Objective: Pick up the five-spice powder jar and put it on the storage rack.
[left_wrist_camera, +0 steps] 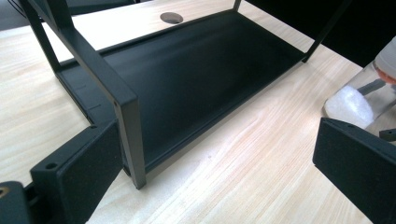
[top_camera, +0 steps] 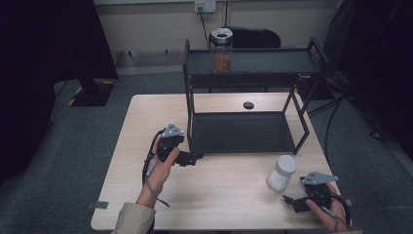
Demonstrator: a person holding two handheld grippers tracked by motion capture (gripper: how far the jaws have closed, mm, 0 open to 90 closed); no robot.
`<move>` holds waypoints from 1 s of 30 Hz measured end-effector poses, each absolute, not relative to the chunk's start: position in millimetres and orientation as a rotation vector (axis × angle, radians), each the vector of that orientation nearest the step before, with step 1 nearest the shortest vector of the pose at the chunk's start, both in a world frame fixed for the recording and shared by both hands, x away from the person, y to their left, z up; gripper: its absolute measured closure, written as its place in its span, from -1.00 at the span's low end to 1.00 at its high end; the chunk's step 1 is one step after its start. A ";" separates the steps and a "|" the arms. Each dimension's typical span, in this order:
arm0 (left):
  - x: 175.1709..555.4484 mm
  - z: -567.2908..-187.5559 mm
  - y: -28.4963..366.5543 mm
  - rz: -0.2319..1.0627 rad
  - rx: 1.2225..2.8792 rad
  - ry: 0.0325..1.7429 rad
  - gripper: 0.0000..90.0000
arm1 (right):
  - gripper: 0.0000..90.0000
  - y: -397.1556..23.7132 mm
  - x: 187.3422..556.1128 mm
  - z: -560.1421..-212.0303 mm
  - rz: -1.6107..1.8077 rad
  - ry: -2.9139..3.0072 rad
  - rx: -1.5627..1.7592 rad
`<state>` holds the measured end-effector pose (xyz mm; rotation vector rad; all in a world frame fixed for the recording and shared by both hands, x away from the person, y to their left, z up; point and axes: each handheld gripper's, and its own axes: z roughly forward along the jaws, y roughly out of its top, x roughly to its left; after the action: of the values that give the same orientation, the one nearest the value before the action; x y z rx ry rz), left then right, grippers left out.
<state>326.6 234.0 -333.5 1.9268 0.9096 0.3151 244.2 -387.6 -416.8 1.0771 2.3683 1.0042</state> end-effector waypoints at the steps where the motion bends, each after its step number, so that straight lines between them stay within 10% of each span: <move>1: 325.5 -336.2 233.9 0.314 1.924 0.915 -0.98 | -1.00 -387.6 244.2 -416.8 1.004 2.368 1.077; 30: 303.6 -407.3 252.2 0.310 1.950 1.055 -0.97 | -1.00 -387.4 244.1 -416.8 1.004 2.367 1.079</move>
<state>303.6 252.2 -407.3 1.9499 1.0555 0.3097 244.1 -387.4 -416.8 1.0786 2.3673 1.0041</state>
